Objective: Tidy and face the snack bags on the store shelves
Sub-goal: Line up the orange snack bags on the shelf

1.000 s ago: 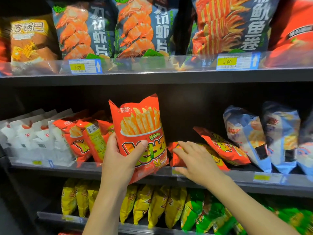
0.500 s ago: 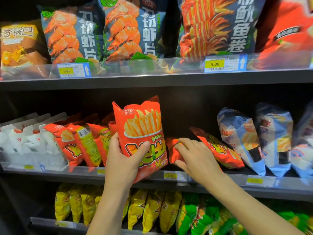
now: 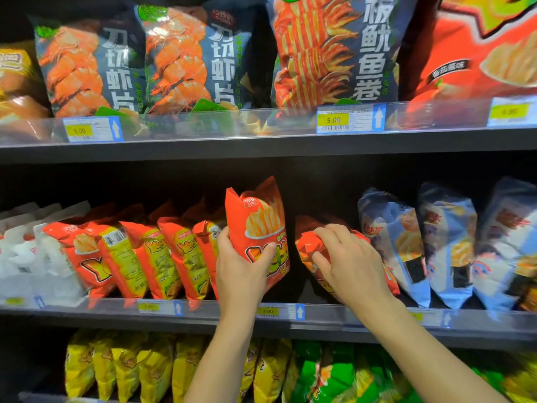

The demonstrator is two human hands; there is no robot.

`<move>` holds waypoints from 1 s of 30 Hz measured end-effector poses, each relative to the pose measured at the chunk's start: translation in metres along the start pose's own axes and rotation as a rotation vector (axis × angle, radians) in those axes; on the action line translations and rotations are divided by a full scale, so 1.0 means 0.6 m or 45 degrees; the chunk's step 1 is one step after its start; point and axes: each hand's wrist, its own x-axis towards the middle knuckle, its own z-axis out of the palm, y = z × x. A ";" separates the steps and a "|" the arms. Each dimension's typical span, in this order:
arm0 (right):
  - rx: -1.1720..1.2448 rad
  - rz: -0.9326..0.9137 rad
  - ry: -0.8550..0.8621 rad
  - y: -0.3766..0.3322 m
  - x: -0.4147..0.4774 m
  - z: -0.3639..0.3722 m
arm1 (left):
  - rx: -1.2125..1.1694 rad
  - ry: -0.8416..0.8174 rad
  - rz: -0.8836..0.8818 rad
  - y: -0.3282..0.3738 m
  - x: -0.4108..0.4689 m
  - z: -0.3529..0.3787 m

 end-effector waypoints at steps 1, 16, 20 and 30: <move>0.004 0.010 0.022 0.002 0.001 0.000 | 0.043 0.011 -0.005 -0.004 0.001 0.012; 0.071 0.018 0.060 0.019 -0.001 0.003 | 0.780 0.197 0.155 -0.064 -0.017 0.067; 0.084 0.017 0.056 0.018 0.002 0.001 | 0.784 0.257 0.190 -0.072 -0.020 0.071; 0.145 0.068 0.036 0.022 0.008 -0.001 | 0.752 0.346 0.237 -0.077 -0.021 0.076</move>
